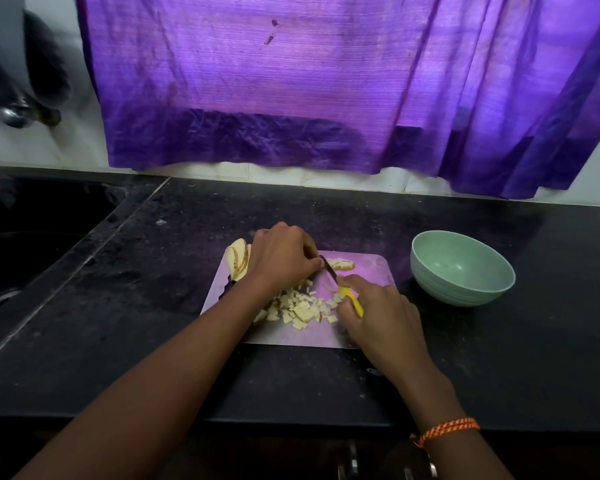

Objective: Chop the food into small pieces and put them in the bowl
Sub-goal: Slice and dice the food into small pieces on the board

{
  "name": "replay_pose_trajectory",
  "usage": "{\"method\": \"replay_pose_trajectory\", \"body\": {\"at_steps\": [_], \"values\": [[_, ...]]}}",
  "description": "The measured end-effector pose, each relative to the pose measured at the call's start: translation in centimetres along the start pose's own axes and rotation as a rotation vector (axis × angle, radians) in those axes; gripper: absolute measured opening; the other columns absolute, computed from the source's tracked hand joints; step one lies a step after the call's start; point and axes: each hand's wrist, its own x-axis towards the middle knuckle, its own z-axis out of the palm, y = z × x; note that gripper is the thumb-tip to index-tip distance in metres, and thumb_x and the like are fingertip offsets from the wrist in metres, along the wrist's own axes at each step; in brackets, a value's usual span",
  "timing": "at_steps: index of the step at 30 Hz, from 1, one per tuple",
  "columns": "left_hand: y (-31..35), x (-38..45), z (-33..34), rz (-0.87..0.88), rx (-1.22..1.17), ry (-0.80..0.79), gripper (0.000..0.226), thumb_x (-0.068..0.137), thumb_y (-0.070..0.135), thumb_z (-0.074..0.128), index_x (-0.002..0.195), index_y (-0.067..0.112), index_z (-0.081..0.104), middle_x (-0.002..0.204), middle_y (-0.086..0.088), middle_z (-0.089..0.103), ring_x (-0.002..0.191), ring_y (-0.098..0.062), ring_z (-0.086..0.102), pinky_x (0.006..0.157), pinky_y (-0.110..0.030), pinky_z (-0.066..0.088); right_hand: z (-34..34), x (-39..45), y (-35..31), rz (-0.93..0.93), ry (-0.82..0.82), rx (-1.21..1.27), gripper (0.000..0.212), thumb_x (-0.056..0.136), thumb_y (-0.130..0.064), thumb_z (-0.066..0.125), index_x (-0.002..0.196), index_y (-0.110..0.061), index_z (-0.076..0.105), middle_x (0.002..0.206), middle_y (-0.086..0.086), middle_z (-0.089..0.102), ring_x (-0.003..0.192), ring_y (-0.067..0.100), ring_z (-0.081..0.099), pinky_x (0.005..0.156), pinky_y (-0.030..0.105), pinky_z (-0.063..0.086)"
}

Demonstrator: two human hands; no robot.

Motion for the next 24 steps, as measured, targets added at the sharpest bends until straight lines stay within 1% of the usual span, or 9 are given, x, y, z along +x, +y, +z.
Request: {"method": "replay_pose_trajectory", "body": {"at_steps": [2, 5, 8, 10, 13, 15, 18, 22, 24], "values": [[0.2, -0.1, 0.2, 0.007, 0.029, -0.009, 0.018, 0.088, 0.052, 0.081, 0.088, 0.035, 0.083, 0.096, 0.016, 0.077, 0.095, -0.004, 0.047, 0.088, -0.036, 0.039, 0.0, 0.0, 0.0, -0.006, -0.004, 0.012, 0.045, 0.098, -0.045, 0.046, 0.143, -0.041, 0.052, 0.103, 0.003, 0.068, 0.092, 0.025, 0.059, 0.074, 0.038, 0.044], [0.4, -0.1, 0.2, 0.002, 0.038, -0.004, 0.017, 0.089, 0.052, 0.081, 0.086, 0.035, 0.082, 0.093, 0.016, 0.075, 0.097, -0.006, 0.048, 0.089, -0.036, 0.034, -0.2, -0.7, 0.5, -0.024, 0.008, 0.026, 0.044, 0.099, -0.047, 0.046, 0.143, -0.043, 0.051, 0.099, -0.001, 0.067, 0.086, 0.019, 0.056, 0.07, 0.035, 0.04], [0.3, -0.1, 0.1, 0.003, 0.033, 0.002, 0.017, 0.089, 0.051, 0.082, 0.085, 0.034, 0.082, 0.089, 0.016, 0.074, 0.096, -0.006, 0.048, 0.089, -0.036, 0.037, -0.5, -2.2, 1.7, -0.038, 0.035, 0.022, 0.04, 0.099, -0.05, 0.047, 0.139, -0.047, 0.052, 0.088, -0.004, 0.066, 0.075, 0.014, 0.051, 0.065, 0.034, 0.039], [0.3, -0.1, 0.1, 0.014, 0.038, 0.004, 0.016, 0.089, 0.05, 0.082, 0.086, 0.034, 0.082, 0.088, 0.016, 0.074, 0.094, -0.005, 0.047, 0.092, -0.039, 0.041, -0.7, -2.9, 2.5, -0.028, 0.049, 0.122, 0.041, 0.096, -0.051, 0.047, 0.135, -0.047, 0.056, 0.082, -0.005, 0.068, 0.074, 0.014, 0.057, 0.066, 0.034, 0.048], [0.2, 0.0, 0.2, 0.032, 0.024, 0.002, 0.014, 0.091, 0.047, 0.08, 0.091, 0.034, 0.083, 0.09, 0.016, 0.075, 0.096, -0.006, 0.046, 0.096, -0.042, 0.043, -0.8, -2.1, 3.9, 0.028, 0.204, 0.249, 0.041, 0.094, -0.048, 0.048, 0.133, -0.042, 0.061, 0.079, -0.005, 0.069, 0.074, 0.017, 0.064, 0.069, 0.039, 0.055], [0.3, -0.1, 0.1, 0.072, -0.029, -0.024, 0.018, 0.093, 0.048, 0.078, 0.095, 0.032, 0.084, 0.094, 0.015, 0.076, 0.098, -0.006, 0.05, 0.093, -0.041, 0.044, -0.7, -1.0, 4.8, 0.056, 0.271, 0.223, 0.034, 0.097, -0.043, 0.053, 0.13, -0.039, 0.062, 0.076, -0.007, 0.067, 0.071, 0.015, 0.063, 0.067, 0.039, 0.055], [0.6, -0.1, 0.0, 0.151, -0.177, -0.096, 0.02, 0.095, 0.048, 0.077, 0.094, 0.03, 0.086, 0.097, 0.016, 0.078, 0.092, -0.004, 0.059, 0.084, -0.035, 0.05, -0.5, 0.3, 5.4, 0.084, 0.225, 0.125, 0.03, 0.099, -0.046, 0.051, 0.127, -0.04, 0.06, 0.087, -0.008, 0.071, 0.08, 0.019, 0.066, 0.069, 0.04, 0.056], [0.4, -0.1, -0.2, 0.148, -0.11, -0.036, 0.017, 0.103, 0.039, 0.068, 0.11, 0.033, 0.083, 0.108, 0.01, 0.077, 0.101, -0.011, 0.059, 0.083, -0.038, 0.053, -0.1, 1.0, 5.8, 0.1, 0.182, -0.046, 0.029, 0.101, -0.047, 0.047, 0.126, -0.037, 0.059, 0.094, -0.003, 0.071, 0.085, 0.026, 0.065, 0.064, 0.036, 0.047], [0.2, -0.1, -0.1, 0.194, -0.02, -0.05, 0.024, 0.106, 0.032, 0.063, 0.124, 0.031, 0.079, 0.121, 0.008, 0.075, 0.11, -0.016, 0.059, 0.084, -0.035, 0.047, -0.1, 1.0, 6.0, 0.078, 0.184, -0.053, 0.029, 0.102, -0.049, 0.046, 0.124, -0.038, 0.061, 0.092, -0.004, 0.071, 0.083, 0.024, 0.064, 0.063, 0.035, 0.048]]}}
